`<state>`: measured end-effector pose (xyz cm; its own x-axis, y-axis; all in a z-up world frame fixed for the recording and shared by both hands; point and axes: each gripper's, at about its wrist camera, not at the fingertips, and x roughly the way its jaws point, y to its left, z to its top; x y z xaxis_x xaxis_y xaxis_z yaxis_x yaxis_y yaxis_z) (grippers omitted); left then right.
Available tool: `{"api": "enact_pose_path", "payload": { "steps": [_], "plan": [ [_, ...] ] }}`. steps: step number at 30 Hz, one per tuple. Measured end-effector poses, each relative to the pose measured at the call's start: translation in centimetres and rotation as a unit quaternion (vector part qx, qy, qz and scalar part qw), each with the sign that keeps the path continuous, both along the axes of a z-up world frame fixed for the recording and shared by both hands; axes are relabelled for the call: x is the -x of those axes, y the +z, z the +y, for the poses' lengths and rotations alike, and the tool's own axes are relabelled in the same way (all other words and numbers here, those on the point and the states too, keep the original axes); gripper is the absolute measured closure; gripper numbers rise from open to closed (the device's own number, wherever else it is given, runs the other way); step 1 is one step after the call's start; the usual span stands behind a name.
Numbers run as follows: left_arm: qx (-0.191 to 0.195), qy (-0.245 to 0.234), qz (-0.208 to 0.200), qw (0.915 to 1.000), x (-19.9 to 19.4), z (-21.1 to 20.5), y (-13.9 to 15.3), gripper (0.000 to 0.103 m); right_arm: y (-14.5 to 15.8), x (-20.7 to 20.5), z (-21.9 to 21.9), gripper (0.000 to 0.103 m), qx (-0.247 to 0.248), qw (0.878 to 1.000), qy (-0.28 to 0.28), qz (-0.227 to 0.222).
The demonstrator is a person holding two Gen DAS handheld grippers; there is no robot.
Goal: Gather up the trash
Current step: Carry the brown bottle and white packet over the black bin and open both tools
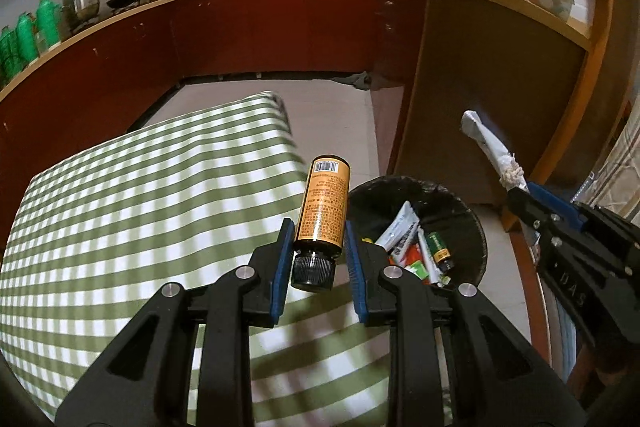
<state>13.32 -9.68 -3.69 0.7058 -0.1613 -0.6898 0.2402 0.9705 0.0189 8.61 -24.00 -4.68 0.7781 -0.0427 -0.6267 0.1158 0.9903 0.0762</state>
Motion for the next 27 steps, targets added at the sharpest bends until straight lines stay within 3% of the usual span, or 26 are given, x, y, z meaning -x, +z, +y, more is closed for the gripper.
{"api": "enact_pose_path", "payload": {
  "steps": [22,25,27],
  "plan": [
    [-0.017,-0.006,0.027,0.9995,-3.9,-3.9,-2.6,0.078,-1.7,-1.7,-2.6,0.086,-0.018,1.0,-0.019,0.004],
    [-0.019,-0.002,0.033,0.9993,-4.4,-4.1,-2.8,0.066,-2.1,-2.2,-3.0,0.079,-0.021,1.0,-0.021,0.005],
    [-0.021,-0.002,0.037,0.9991,-4.5,-4.1,-2.9,0.06,-2.4,-2.3,-3.2,0.066,-0.021,0.999,-0.028,0.005]
  ]
}}
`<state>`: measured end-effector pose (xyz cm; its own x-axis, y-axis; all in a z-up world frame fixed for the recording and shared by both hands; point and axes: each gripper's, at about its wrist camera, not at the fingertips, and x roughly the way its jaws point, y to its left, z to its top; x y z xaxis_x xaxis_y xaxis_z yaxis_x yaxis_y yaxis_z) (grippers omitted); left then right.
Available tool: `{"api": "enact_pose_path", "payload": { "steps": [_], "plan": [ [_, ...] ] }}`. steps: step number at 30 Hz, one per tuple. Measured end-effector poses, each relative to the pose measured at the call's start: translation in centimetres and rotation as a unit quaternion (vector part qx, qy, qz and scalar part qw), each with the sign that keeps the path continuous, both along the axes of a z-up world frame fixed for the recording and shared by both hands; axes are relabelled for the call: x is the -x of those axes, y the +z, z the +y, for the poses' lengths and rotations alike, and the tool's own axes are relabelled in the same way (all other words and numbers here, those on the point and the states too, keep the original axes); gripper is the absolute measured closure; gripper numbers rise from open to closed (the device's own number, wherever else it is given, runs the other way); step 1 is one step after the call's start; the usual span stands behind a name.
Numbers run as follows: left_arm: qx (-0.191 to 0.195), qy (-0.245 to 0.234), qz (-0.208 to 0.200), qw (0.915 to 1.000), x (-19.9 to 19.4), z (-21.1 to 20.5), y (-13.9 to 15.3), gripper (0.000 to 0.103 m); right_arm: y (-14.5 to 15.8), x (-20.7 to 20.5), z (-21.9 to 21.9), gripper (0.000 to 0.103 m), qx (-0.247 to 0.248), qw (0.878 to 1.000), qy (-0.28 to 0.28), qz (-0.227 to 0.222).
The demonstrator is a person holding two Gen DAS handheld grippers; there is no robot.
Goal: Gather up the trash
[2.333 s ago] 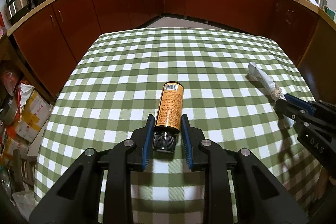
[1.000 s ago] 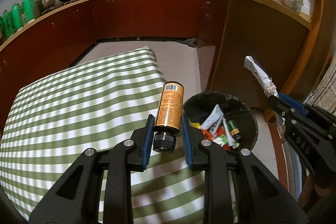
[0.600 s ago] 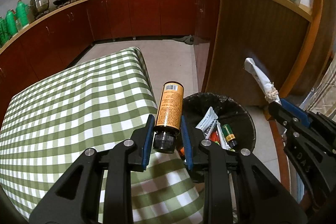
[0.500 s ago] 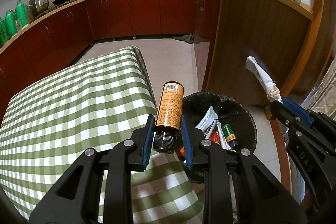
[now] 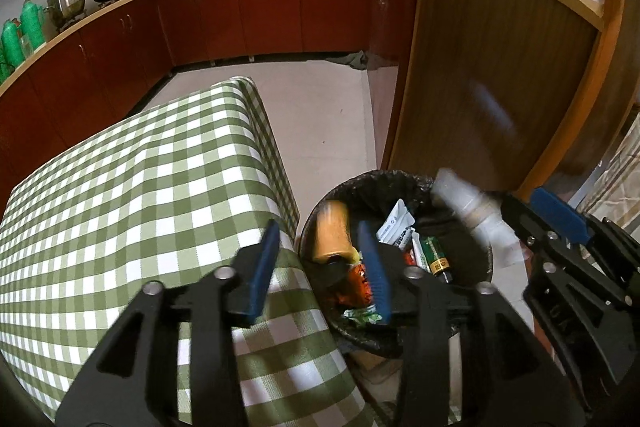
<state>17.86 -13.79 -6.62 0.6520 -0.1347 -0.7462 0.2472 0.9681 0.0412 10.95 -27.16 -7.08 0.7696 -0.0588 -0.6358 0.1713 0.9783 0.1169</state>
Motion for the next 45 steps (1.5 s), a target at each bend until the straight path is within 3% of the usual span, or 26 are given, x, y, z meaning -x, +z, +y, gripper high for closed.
{"api": "enact_pose_path", "payload": {
  "steps": [5,13,15,18,45],
  "plan": [
    [-0.001,0.003,0.003,1.0,-0.1,0.1,-0.2,0.055,0.0,0.1,0.1,0.064,0.005,1.0,-0.002,0.0],
    [0.003,0.007,-0.005,1.0,0.6,0.8,0.4,0.052,0.9,0.7,0.4,0.048,0.014,1.0,-0.011,-0.011],
    [0.005,0.01,-0.009,0.9999,1.0,1.1,0.8,0.046,1.3,1.0,0.5,0.04,0.014,1.0,-0.011,-0.014],
    [0.006,0.013,-0.016,0.9998,2.0,1.8,1.3,0.044,1.9,1.7,1.2,0.034,0.019,1.0,-0.008,-0.021],
    [0.015,0.055,-0.052,0.997,14.6,11.0,6.3,0.025,6.5,11.9,7.0,0.026,0.068,0.996,0.004,-0.064]
  ]
}}
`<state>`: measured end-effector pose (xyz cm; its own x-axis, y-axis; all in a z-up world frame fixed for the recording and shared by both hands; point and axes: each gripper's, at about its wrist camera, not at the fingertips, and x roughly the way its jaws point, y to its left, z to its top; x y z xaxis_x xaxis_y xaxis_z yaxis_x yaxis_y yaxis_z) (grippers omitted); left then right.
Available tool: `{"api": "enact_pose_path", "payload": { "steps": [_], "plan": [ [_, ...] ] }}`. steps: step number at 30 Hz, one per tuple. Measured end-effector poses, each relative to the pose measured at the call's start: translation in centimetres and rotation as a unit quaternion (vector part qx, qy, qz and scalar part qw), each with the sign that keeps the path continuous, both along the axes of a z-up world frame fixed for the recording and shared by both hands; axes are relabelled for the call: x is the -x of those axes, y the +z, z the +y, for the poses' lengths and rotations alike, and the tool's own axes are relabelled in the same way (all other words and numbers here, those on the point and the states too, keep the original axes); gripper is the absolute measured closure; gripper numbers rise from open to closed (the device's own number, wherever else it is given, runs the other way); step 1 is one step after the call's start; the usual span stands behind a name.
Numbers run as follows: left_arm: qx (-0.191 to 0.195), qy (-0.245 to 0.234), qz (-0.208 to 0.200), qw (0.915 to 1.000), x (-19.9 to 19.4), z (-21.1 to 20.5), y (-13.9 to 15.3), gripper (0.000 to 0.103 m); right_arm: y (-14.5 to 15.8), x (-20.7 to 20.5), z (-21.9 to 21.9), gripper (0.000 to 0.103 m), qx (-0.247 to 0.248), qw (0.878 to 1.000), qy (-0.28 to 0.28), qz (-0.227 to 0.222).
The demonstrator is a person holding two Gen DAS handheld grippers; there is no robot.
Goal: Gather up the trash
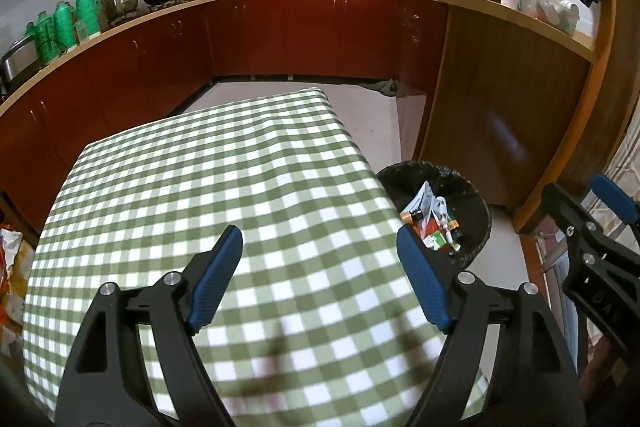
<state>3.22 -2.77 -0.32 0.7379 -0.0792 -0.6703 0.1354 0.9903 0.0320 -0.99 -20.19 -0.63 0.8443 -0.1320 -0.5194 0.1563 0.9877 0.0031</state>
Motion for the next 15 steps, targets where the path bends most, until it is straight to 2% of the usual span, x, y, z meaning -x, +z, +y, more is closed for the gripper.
{"api": "enact_pose_path", "payload": {
  "steps": [15],
  "plan": [
    [0.0,-0.001,-0.014,0.9999,2.4,0.2,1.2,0.025,0.4,2.0,0.6,0.026,0.006,1.0,0.001,-0.005]
  ]
}}
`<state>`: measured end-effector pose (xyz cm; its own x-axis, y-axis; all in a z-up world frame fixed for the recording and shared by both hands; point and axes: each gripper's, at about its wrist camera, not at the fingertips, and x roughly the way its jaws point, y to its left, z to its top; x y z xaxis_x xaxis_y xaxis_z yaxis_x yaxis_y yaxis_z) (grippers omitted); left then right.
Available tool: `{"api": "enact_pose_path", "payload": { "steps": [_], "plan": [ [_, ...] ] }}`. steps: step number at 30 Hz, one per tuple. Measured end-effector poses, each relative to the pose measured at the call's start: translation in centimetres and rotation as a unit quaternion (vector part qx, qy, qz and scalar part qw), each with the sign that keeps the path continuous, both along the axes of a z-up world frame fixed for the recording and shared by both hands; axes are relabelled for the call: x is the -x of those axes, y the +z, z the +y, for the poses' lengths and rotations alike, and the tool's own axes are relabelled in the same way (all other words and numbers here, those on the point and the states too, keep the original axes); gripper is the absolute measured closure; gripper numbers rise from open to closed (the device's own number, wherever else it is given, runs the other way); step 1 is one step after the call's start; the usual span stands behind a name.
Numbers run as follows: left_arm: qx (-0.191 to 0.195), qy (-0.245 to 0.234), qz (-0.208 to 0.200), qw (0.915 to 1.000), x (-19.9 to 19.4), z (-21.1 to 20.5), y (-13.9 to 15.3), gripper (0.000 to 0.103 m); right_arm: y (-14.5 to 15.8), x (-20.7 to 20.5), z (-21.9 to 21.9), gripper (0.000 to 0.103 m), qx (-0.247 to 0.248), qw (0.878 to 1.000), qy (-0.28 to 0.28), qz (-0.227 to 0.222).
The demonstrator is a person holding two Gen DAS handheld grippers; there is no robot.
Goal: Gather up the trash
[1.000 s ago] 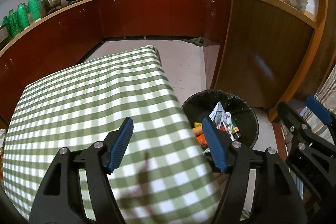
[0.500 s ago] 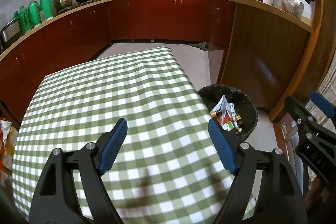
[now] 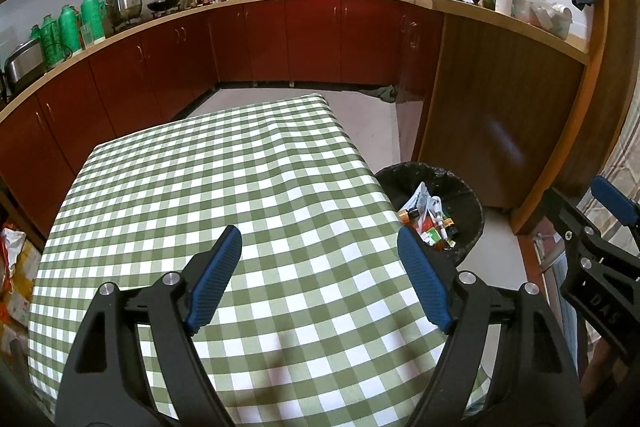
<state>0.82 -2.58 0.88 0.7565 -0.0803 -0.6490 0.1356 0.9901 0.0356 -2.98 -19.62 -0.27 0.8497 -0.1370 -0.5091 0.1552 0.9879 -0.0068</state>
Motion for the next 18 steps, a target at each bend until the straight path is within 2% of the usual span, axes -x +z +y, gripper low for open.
{"api": "enact_pose_path", "payload": {
  "steps": [18],
  "plan": [
    [0.0,-0.001,0.001,1.0,0.13,-0.18,0.26,0.025,-0.19,0.46,0.09,0.026,-0.003,1.0,0.001,0.003]
  ]
}}
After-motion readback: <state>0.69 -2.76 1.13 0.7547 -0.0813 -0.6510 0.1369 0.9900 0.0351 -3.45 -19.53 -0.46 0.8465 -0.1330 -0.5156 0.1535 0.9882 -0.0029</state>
